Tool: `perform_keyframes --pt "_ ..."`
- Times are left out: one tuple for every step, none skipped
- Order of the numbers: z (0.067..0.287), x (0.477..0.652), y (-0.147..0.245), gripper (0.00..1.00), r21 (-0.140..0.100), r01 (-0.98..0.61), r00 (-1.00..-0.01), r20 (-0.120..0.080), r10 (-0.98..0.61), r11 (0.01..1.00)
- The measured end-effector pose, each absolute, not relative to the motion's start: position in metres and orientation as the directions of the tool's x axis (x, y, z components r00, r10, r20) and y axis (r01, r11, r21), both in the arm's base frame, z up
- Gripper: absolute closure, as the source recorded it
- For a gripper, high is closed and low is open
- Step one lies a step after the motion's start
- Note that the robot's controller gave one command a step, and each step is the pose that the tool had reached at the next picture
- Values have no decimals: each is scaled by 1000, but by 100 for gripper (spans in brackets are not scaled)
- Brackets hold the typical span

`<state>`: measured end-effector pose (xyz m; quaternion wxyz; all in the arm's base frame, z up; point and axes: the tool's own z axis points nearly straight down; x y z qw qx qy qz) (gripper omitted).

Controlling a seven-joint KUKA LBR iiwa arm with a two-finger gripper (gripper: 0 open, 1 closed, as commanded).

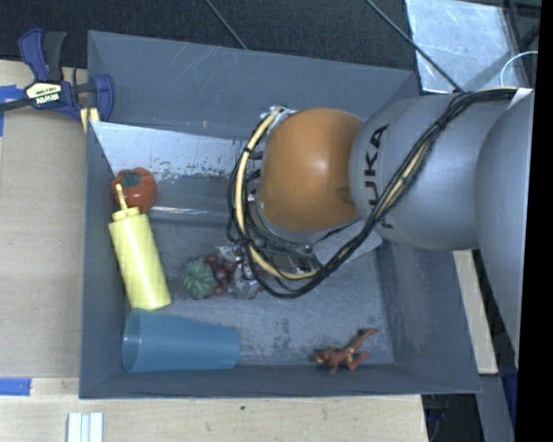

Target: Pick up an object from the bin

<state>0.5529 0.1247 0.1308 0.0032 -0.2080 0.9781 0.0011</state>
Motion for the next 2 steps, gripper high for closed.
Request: perform_keyframes --pt "149 553 125 100 0 -406 -914 -9 -406 914" --pt "165 553 125 100 0 -405 -914 -9 -405 914"
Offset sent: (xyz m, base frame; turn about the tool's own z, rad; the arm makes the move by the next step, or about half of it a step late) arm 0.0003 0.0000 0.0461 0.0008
